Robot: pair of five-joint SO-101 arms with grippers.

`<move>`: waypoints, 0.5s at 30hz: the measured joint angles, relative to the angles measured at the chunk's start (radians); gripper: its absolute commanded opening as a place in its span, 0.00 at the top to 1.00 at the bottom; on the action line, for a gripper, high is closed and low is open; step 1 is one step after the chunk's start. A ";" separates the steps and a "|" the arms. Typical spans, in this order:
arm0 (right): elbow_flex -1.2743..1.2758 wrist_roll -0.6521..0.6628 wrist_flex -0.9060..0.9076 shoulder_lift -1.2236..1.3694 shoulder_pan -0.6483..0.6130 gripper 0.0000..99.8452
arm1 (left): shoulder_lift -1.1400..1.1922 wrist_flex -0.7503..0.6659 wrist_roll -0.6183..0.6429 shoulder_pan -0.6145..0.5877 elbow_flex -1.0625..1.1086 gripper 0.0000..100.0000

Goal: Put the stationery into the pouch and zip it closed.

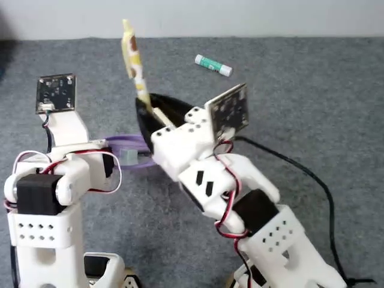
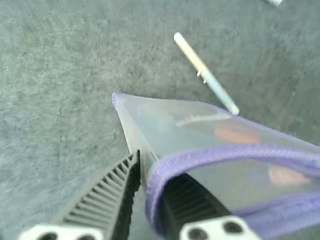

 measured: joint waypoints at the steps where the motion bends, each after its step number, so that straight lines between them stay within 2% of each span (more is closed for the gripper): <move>1: 0.021 0.012 -0.029 0.000 -0.012 0.99 | 0.000 -0.011 0.009 0.009 0.000 0.99; 6: 0.087 0.051 -0.106 0.000 -0.048 0.99 | 0.002 -0.040 0.023 0.061 0.000 0.99; 15: 0.252 0.068 -0.161 -0.029 -0.046 0.99 | 0.009 -0.041 0.023 0.068 0.002 0.99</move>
